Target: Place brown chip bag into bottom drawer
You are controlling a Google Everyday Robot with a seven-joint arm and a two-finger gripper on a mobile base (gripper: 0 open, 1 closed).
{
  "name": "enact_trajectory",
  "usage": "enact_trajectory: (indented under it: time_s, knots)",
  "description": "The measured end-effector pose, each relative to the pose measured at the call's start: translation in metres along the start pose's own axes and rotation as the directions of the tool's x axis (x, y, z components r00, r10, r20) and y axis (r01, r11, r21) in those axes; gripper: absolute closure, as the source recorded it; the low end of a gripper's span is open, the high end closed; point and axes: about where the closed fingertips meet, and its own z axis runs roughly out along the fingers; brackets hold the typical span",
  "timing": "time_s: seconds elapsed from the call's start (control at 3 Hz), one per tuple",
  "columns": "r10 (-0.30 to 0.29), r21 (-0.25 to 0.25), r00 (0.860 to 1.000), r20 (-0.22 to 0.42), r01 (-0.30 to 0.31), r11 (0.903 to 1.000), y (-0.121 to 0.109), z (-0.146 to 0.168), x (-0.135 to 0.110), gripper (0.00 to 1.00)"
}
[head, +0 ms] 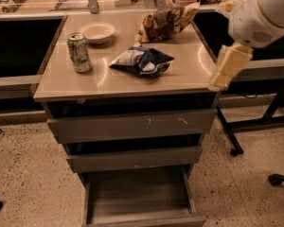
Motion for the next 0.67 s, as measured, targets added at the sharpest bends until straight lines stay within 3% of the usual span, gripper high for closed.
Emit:
enact_trajectory:
  time_s: [0.33, 0.67]
  knots:
    - [-0.082, 0.115, 0.991, 0.103, 0.07, 0.9908, -0.0808, 0.042, -0.0337, 0.0]
    - [-0.082, 0.112, 0.992, 0.1, 0.071, 0.9912, -0.0786, 0.0425, -0.033, 0.0]
